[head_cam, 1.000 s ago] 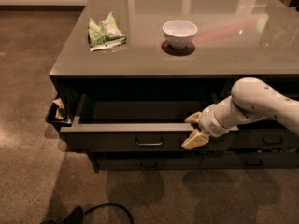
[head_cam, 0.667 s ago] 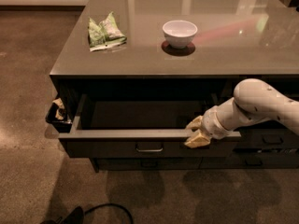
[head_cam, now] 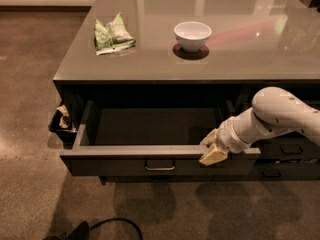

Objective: Open top drawer

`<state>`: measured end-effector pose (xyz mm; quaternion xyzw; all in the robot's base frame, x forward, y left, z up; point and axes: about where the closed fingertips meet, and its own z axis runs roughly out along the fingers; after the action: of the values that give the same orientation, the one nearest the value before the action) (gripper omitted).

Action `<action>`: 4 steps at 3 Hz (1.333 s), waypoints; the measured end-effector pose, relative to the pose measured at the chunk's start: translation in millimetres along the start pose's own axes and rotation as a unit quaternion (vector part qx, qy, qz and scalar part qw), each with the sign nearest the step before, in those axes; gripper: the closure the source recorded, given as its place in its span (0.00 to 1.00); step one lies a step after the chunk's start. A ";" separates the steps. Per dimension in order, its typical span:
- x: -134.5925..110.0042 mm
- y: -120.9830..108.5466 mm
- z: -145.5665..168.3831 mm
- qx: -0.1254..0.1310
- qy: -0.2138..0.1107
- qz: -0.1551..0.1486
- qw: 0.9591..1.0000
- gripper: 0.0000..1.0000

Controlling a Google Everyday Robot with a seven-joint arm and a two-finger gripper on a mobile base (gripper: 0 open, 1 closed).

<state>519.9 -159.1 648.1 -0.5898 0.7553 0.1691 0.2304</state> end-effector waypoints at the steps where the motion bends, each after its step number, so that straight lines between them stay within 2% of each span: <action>1: -0.1 0.2 0.1 0.000 0.000 0.000 1.000 0.62; 3: 18.7 28.1 -6.9 0.007 0.009 0.022 1.000 0.15; 4: 17.4 28.3 -9.0 0.007 0.009 0.022 1.000 0.19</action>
Offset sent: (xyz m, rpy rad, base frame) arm -0.0679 -0.0327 -0.0105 -0.0319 0.0313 -0.0876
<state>487.7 -171.0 645.6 -0.5728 0.7714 0.1634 0.2238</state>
